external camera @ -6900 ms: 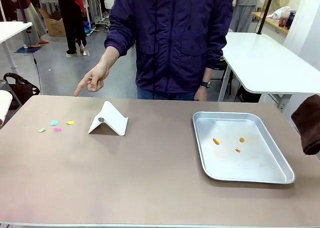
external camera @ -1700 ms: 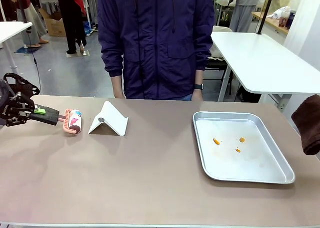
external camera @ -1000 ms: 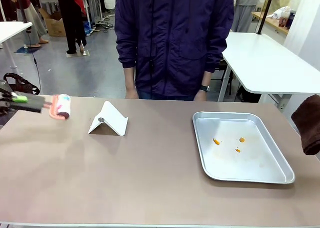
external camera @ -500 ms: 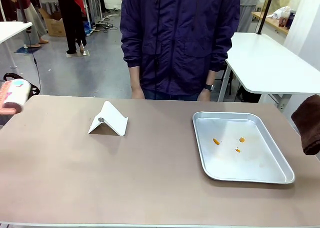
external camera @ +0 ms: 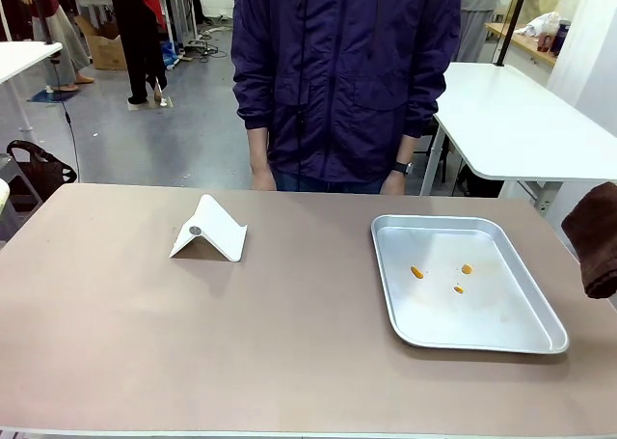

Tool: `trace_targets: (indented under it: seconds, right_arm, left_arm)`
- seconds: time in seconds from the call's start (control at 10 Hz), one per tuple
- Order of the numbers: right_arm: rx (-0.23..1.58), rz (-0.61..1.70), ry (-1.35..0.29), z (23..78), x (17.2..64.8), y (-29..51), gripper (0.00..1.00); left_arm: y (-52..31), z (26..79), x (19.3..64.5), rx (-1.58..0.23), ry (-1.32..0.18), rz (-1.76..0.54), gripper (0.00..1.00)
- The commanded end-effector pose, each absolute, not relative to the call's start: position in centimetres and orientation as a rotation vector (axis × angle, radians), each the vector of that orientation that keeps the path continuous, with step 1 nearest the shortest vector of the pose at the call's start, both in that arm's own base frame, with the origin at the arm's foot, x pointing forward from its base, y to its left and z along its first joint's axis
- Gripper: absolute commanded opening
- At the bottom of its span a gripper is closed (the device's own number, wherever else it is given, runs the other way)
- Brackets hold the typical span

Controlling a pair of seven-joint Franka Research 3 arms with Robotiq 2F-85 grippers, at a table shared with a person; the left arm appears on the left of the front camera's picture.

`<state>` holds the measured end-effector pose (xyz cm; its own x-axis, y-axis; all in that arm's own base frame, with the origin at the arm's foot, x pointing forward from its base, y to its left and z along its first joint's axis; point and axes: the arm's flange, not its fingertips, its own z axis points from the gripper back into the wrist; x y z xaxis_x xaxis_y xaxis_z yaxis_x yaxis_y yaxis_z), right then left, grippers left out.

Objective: Clean the surface of the table.
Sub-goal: If a person points to the right, clean the right side of the table with your right hand, and if they point to the left, clean the left side with your left hand, then clean the area not pointed to by the person.

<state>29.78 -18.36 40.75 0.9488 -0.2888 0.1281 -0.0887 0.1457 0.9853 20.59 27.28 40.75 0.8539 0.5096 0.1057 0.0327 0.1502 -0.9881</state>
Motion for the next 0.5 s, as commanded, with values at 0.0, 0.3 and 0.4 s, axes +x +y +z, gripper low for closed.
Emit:
trace_targets:
  seconds: [0.0,0.3,0.4]
  right_arm:
    - [1.425,-0.154,-0.312,41.46,29.63,-18.32,0.0]
    - [1.425,-0.154,-0.312,41.46,29.63,-18.32,0.0]
    - [1.425,-0.154,-0.312,41.46,29.63,-18.32,0.0]
  left_arm:
    - [27.11,41.09,21.13,-1.384,-0.494,0.358,0.22]
    - [27.11,41.09,21.13,-1.384,-0.494,0.358,0.22]
    - [27.11,41.09,21.13,-1.384,-0.494,0.358,0.22]
